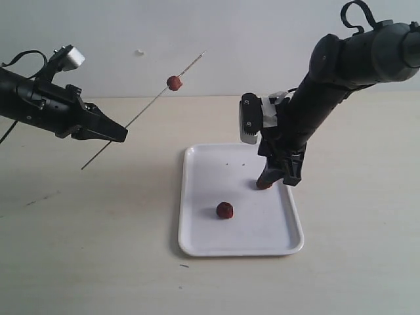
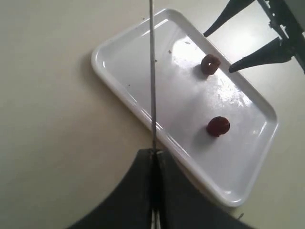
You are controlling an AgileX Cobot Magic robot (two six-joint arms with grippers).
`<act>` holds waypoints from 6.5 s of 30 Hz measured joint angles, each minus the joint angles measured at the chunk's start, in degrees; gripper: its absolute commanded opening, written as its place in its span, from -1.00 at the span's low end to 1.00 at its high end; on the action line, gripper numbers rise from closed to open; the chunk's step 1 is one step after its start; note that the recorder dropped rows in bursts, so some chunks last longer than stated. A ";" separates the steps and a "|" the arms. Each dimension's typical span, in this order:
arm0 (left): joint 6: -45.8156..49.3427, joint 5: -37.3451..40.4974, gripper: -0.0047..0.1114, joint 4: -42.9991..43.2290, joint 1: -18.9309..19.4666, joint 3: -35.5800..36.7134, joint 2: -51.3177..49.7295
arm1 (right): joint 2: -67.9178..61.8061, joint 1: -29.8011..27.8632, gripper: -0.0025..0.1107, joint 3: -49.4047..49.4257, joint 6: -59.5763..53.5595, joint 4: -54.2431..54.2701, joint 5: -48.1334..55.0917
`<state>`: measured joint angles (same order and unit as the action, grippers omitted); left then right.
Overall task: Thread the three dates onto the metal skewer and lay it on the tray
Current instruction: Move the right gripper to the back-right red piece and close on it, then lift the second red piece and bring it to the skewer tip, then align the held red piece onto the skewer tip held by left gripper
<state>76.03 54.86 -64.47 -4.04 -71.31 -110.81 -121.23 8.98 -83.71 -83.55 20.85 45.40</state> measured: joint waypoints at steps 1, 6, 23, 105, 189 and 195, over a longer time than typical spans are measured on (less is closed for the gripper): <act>0.00 0.00 -0.92 0.00 0.00 0.00 0.00 | 0.00 -0.38 0.09 0.00 -0.49 0.23 0.13; 0.00 0.00 -0.92 0.00 0.00 0.00 0.00 | -0.73 -0.98 0.09 0.00 -1.24 0.98 1.21; 0.00 0.00 -0.92 0.25 0.00 0.00 0.00 | -4.74 -0.98 -0.05 0.00 -2.99 3.90 0.40; -7.11 4.48 -0.92 -1.28 -7.60 3.44 0.10 | -4.60 -11.21 -0.43 -16.94 55.41 45.39 6.85; -3.28 4.55 -0.92 -6.94 -7.60 4.48 0.10 | -4.60 -13.96 -0.43 -16.94 51.09 53.15 9.97; -3.28 4.55 -0.92 -7.04 -7.60 4.48 0.10 | -4.60 -13.85 -0.43 -16.94 50.98 54.48 10.28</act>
<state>72.75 59.41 -71.52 -11.64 -66.83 -110.71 -125.82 -4.87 -100.65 -32.57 75.33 55.68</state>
